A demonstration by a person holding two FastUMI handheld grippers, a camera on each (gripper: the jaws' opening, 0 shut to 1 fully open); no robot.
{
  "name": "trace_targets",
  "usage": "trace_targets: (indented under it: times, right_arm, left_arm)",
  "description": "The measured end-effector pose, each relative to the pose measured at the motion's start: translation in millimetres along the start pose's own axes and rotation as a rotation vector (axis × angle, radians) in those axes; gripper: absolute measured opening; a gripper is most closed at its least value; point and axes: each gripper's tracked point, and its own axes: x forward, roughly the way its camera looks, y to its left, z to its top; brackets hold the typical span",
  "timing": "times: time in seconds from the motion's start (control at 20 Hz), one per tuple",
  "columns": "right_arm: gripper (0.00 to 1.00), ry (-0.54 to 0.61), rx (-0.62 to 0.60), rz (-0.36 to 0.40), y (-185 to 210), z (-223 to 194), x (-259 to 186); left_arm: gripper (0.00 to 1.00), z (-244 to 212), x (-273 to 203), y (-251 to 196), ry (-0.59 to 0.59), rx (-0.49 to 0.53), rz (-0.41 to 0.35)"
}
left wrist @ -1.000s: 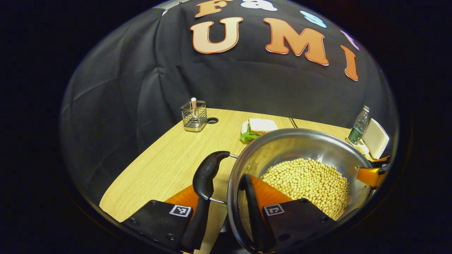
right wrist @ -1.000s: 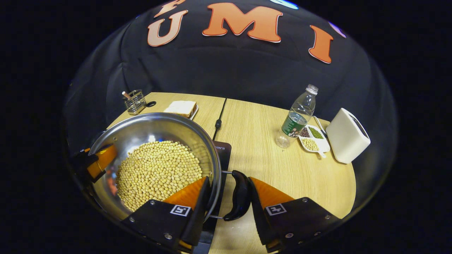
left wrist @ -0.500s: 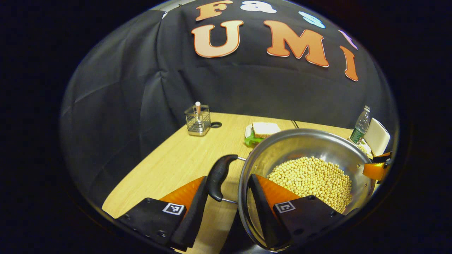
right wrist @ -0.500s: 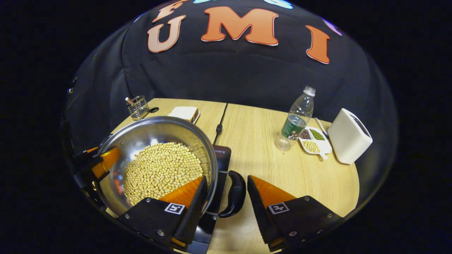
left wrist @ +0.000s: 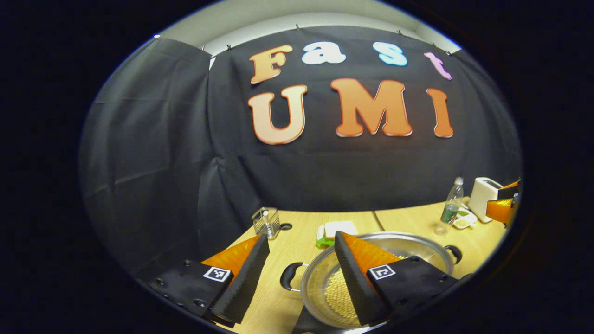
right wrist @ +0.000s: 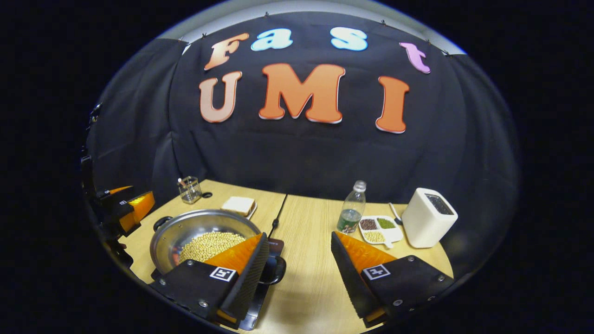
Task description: First push the handle of the pot to place it horizontally, then grasp the pot with both hands and set it on the induction cooktop.
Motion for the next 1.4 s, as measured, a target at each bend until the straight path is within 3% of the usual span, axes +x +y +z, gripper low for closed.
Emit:
trace_targets:
  times: [0.1, 0.35, 0.4, 0.45, 0.65, 0.85, 0.9, 0.95, 1.0, 1.05, 1.25, 1.4]
  right_arm:
    - [0.86, -0.097, -0.006, -0.003, -16.7, 27.3, -19.5]
    - [0.87, -0.249, -0.025, -0.067, -69.0, 75.7, -83.6]
    - [0.88, -0.272, -0.028, -0.080, -82.1, 81.9, -96.5]
    - [0.89, -0.296, -0.031, -0.098, -94.2, 89.4, -108.1]
    - [0.91, -0.393, -0.046, -0.154, -132.6, 124.0, -154.8]
    - [0.96, -0.471, -0.054, -0.136, -137.2, 154.2, -192.8]
    - [0.93, -0.493, -0.047, -0.131, -137.4, 159.6, -197.8]
    - [0.97, -0.508, -0.042, -0.131, -138.0, 164.7, -202.0]
    - [0.97, -0.513, -0.040, -0.125, -139.9, 164.9, -204.8]
    - [0.93, -0.514, -0.038, -0.116, -138.8, 164.9, -206.2]
    - [0.97, -0.539, -0.041, -0.098, -137.9, 174.9, -218.8]
    - [0.95, -0.543, -0.031, -0.110, -142.1, 172.1, -216.1]
  left_arm:
    - [0.92, 32.4, -19.2, -14.3, -0.064, -0.013, -0.029]
    - [0.96, 102.7, -67.2, -47.0, -0.203, -0.031, -0.072]
    - [0.90, 111.9, -73.7, -50.2, -0.221, -0.031, -0.069]
    - [0.99, 122.2, -79.9, -55.6, -0.237, -0.035, -0.073]
    - [1.00, 158.4, -105.2, -69.7, -0.289, -0.080, -0.099]
    - [1.00, 186.4, -132.2, -71.7, -0.328, -0.140, -0.093]
    - [1.00, 193.8, -139.2, -68.8, -0.338, -0.157, -0.081]
    - [0.96, 199.5, -145.3, -66.3, -0.343, -0.170, -0.071]
    - [0.92, 205.2, -152.4, -64.0, -0.354, -0.179, -0.069]
    - [0.95, 210.4, -158.9, -61.6, -0.361, -0.184, -0.067]
    - [0.99, 233.9, -181.6, -55.0, -0.396, -0.221, -0.085]
    - [0.93, 240.9, -188.8, -50.6, -0.418, -0.247, -0.103]
